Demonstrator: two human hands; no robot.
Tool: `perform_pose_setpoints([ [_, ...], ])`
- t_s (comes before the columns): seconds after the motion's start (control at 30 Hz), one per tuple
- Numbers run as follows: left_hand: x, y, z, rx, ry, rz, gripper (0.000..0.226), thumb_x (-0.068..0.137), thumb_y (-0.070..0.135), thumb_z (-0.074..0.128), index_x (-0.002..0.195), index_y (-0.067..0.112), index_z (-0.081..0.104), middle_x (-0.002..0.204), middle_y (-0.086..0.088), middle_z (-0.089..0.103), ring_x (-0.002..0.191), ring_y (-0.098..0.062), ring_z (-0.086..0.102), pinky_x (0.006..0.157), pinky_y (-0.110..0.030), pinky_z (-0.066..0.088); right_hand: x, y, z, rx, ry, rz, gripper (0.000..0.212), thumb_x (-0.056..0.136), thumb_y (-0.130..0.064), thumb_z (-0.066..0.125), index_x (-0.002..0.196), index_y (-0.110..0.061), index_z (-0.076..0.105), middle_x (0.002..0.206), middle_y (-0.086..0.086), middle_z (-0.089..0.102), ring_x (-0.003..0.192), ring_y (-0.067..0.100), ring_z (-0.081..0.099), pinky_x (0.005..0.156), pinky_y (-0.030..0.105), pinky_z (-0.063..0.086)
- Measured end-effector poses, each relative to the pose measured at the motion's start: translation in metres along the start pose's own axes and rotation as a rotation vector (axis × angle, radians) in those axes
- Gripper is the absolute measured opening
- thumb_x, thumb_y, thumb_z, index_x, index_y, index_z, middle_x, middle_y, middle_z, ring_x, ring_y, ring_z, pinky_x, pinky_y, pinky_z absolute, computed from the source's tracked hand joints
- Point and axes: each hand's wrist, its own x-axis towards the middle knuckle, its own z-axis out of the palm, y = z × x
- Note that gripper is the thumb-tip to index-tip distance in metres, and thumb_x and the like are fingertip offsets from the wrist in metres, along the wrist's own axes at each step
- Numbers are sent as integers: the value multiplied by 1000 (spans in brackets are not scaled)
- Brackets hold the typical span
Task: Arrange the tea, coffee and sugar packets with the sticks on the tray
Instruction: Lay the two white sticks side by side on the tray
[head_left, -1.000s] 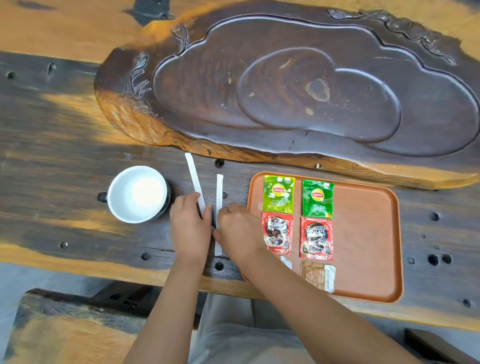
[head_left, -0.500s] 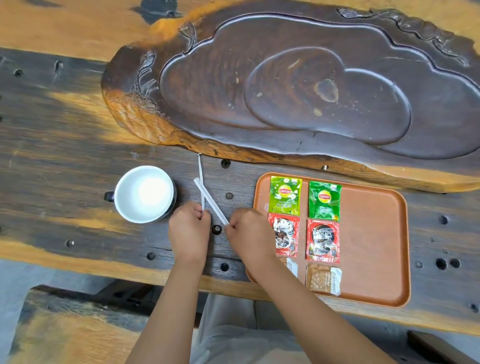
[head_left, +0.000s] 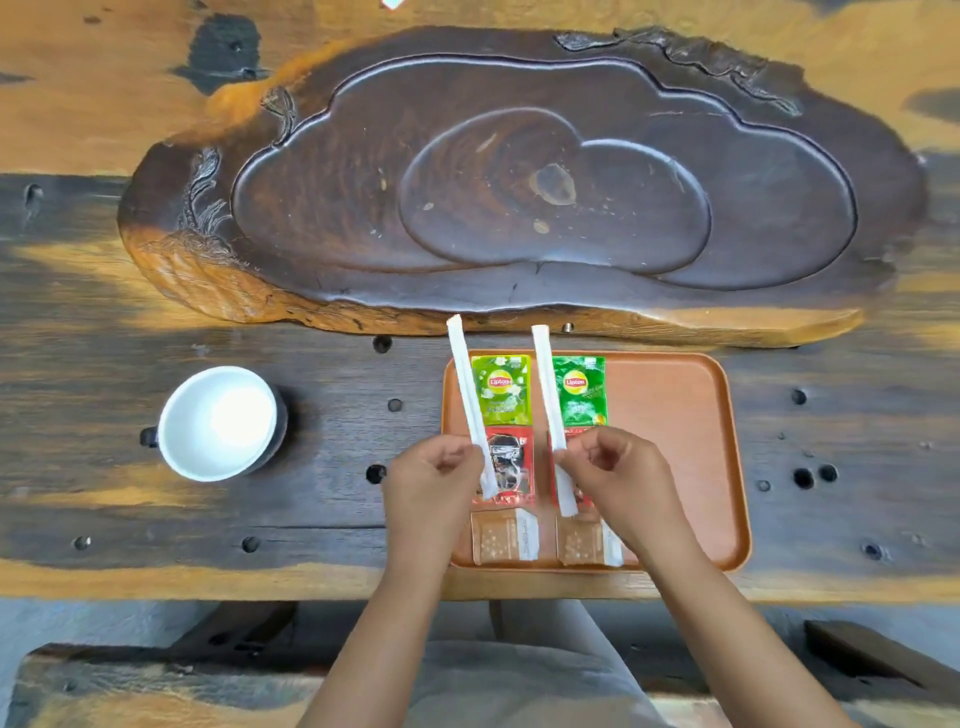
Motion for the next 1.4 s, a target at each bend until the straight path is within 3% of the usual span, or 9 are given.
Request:
perform_pose_setpoints([
  [0.17,-19,11,58,152,-198,171,16,78,13,65,73,27,71,62,22,61,65,10,59,60,-7,43,2,40,-63,-119,178,106,23,81,-18,66,60,-23,60,52,-10,58,52,4,51,49,19,35],
  [0.37,-28,7,121,398,-294,273,17,73,20,54,69,16,71,69,1,72,69,-13,65,65,-29,52,6,80,-92,-249,162,216,27,83,-17,63,58,-24,58,62,-19,51,58,5,51,53,22,36],
  [0.5,-32,1,138,459,-318,259,16,77,18,57,73,12,71,76,-4,73,75,-17,65,68,-31,50,11,88,-95,-265,164,252,14,83,-18,63,69,-20,67,83,-13,63,78,17,61,66,27,44],
  [0.63,-35,-2,136,639,-381,373,27,76,33,43,63,14,58,64,1,63,67,-21,60,58,-28,41,9,86,-100,-390,150,268,14,82,-25,63,68,-24,65,74,-4,67,73,21,60,62,32,49],
  [0.77,-33,7,121,801,-260,766,12,76,19,61,86,16,66,80,0,69,74,-19,63,59,-27,47,6,89,-110,-612,317,-126,14,76,-14,69,89,-15,67,86,5,68,80,29,61,66,40,51],
  [0.83,-24,7,122,905,-333,933,42,71,14,69,112,14,61,111,-5,68,103,-23,62,86,-33,49,10,97,-114,-743,273,-356,32,76,-14,65,108,-13,63,110,6,67,103,32,58,82,47,48],
  [0.93,-10,10,126,1013,-606,941,67,84,14,55,144,15,24,154,-8,20,142,-21,13,110,-31,-2,16,108,-120,-908,106,-542,54,78,-27,60,129,-15,51,140,2,49,133,23,32,104,47,26],
  [1.17,0,5,138,1172,-698,949,73,89,20,52,146,14,8,157,-7,-5,143,-18,-8,105,-26,-13,29,116,-126,-1056,-118,-618,79,71,-41,73,138,-14,41,147,1,38,140,16,19,111,42,9],
  [1.4,-12,-7,137,1105,-588,935,72,81,20,62,142,6,26,154,-15,15,142,-28,12,105,-36,-8,32,114,-123,-1029,-114,-643,78,70,-40,75,135,-12,45,145,4,41,136,20,29,110,40,12],
])
